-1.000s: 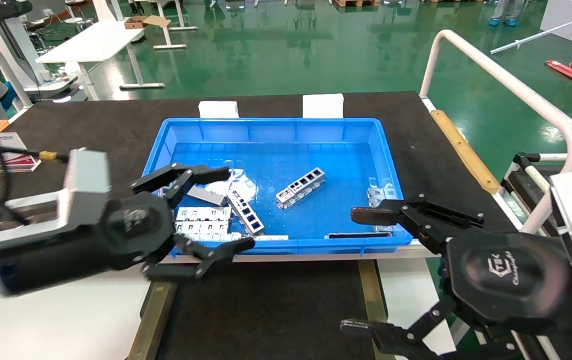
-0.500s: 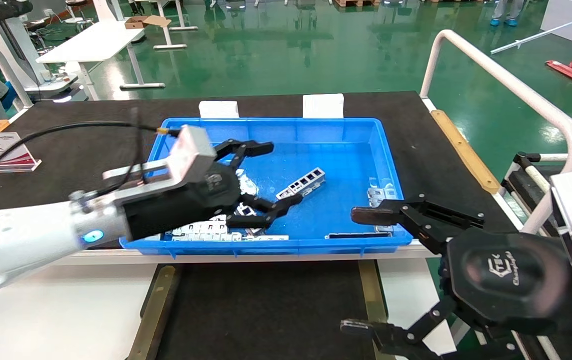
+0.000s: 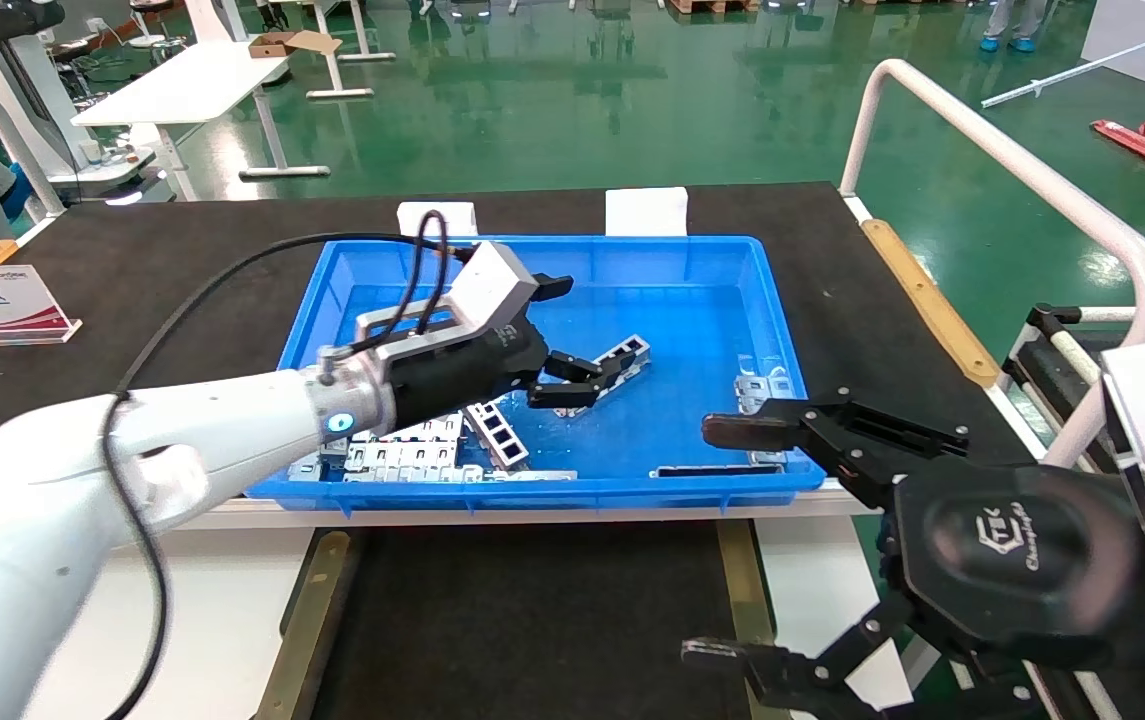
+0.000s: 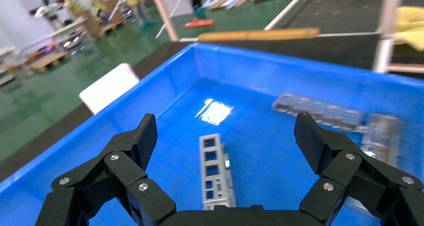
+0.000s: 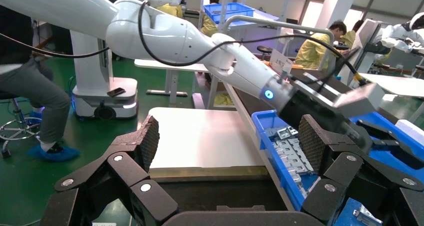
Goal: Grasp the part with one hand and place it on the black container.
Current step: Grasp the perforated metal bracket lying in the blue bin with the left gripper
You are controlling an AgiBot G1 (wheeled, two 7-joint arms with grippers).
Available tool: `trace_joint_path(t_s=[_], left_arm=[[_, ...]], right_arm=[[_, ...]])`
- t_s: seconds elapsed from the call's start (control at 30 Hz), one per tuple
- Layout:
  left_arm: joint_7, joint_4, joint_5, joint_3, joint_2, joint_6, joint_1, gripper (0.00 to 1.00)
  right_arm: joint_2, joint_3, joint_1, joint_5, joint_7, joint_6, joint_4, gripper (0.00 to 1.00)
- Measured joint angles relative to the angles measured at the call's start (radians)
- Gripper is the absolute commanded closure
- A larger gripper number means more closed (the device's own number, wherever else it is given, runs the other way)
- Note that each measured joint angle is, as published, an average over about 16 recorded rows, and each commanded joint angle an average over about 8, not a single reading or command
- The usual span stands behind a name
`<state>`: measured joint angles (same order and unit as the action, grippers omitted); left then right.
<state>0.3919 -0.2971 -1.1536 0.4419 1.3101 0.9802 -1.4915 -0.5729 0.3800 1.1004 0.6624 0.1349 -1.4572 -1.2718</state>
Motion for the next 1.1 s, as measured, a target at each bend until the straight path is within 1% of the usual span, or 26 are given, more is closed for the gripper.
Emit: trace_joint_path(t_s=[0.23, 0.5, 0.53, 0.57, 0.6, 0.77, 0.8, 0.83, 1.1], left_arm=[[0.058, 0.092, 0.005, 0.022, 0.048, -0.075, -0.012, 0.0], [0.065, 0.084, 0.027, 0.082, 0.059, -0.128, 0.012, 0.0], [0.062, 0.08, 0.03, 0.091, 0.06, -0.135, 0.016, 0.0], [0.059, 0.075, 0.034, 0.1, 0.06, -0.142, 0.019, 0.07], [0.056, 0.07, 0.038, 0.11, 0.06, -0.15, 0.022, 0.18], [0.037, 0.045, 0.06, 0.161, 0.06, -0.19, 0.036, 0.81], [0.033, 0.041, 0.066, 0.171, 0.06, -0.198, 0.038, 0.93], [0.028, 0.037, 0.071, 0.181, 0.06, -0.207, 0.04, 0.99], [-0.002, 0.013, 0.122, 0.253, 0.059, -0.264, 0.051, 1.0]], right_arm=[[0.0, 0.0, 0.0, 0.0, 0.0, 0.0, 0.0, 0.0], [0.0, 0.0, 0.0, 0.0, 0.0, 0.0, 0.0, 0.0], [0.0, 0.0, 0.0, 0.0, 0.0, 0.0, 0.0, 0.09], [0.0, 0.0, 0.0, 0.0, 0.0, 0.0, 0.0, 0.21], [0.0, 0.0, 0.0, 0.0, 0.0, 0.0, 0.0, 0.34], [0.0, 0.0, 0.0, 0.0, 0.0, 0.0, 0.0, 0.96], [0.0, 0.0, 0.0, 0.0, 0.0, 0.0, 0.0, 1.0], [0.0, 0.0, 0.0, 0.0, 0.0, 0.0, 0.0, 1.0], [0.0, 0.0, 0.0, 0.0, 0.0, 0.0, 0.0, 1.0]])
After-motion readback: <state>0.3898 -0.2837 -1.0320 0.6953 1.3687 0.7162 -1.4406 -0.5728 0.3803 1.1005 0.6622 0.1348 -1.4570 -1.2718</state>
